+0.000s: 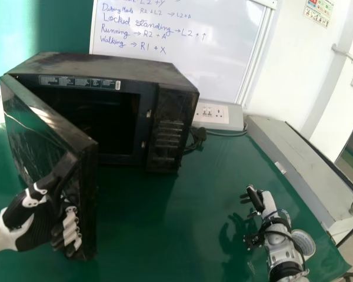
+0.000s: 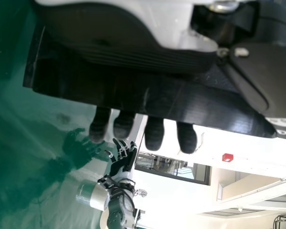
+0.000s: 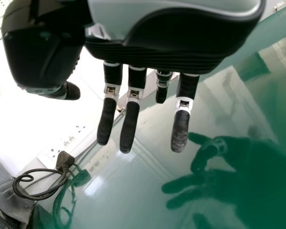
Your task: Open the door of oven
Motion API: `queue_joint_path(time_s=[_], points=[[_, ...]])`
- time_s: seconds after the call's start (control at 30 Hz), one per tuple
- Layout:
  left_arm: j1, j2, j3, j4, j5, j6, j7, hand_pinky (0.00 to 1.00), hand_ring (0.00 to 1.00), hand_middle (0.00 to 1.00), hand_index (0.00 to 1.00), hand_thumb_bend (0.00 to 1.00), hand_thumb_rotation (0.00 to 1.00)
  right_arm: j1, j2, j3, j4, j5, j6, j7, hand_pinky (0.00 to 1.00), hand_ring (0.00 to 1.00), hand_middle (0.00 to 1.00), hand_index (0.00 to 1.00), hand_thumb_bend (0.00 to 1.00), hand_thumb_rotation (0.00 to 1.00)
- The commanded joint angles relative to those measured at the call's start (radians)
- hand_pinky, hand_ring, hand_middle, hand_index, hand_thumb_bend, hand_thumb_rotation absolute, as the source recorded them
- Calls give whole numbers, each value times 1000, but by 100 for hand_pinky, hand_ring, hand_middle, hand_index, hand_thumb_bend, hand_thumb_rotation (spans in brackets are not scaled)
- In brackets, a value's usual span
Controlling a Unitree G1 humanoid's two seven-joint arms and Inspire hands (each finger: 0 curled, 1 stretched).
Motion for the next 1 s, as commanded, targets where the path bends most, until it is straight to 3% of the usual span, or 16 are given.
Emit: queue_joint_path(time_s=[0.0,0.07,0.2,0.27,0.33,0.37,0.4,0.43,0.47,0.6,0.7,0.77,0.83,0.97], points=[[-8,7,133,45,-53,-34,56,0,0,2,4,70,72,-5,-10,3,4,-2,0,-7,31,38,49,49,51,15],[-1,21,162,57,-51,-35,56,0,0,2,4,74,70,-5,-10,4,4,-2,0,-7,32,39,50,49,51,15],[13,70,223,83,-70,-22,38,0,0,1,5,71,70,-7,-8,4,4,-2,8,-8,32,39,49,49,51,15],[19,89,257,94,-100,7,47,0,0,1,5,80,58,-6,-9,6,4,-4,4,-8,32,39,49,49,51,15],[36,128,296,83,-111,45,55,0,0,1,4,88,54,-6,-10,8,5,-7,3,-7,32,39,50,49,51,15],[42,147,312,84,-98,30,31,0,0,1,3,91,56,-6,-11,8,5,-7,2,-6,31,39,50,49,51,15],[42,160,330,97,-102,20,7,0,0,1,3,87,61,-6,-11,6,4,-4,1,-4,31,38,50,49,51,15],[42,168,350,109,-115,19,-2,0,0,1,4,77,64,-6,-12,5,4,-2,0,-1,30,38,50,49,51,15],[42,179,371,125,-129,24,-10,0,0,2,5,73,62,-6,-12,3,4,-1,2,-1,31,39,50,49,51,15],[60,215,467,169,-132,41,7,0,0,2,5,74,48,-7,-13,6,4,-4,2,-2,32,39,50,49,51,15],[67,250,529,226,-112,13,-28,0,0,2,5,70,50,-10,-14,10,5,-8,10,-2,32,39,49,49,51,15],[79,271,577,253,-85,8,-25,0,0,2,5,79,53,-11,-15,11,6,-9,14,-1,32,39,48,49,51,15],[96,271,632,259,-66,6,-3,0,0,2,6,81,54,-10,-16,12,6,-11,12,-3,31,38,48,49,51,15],[122,284,707,319,-66,-22,-38,0,0,2,9,63,63,-9,-18,16,6,-15,7,0,31,38,47,49,51,15]])
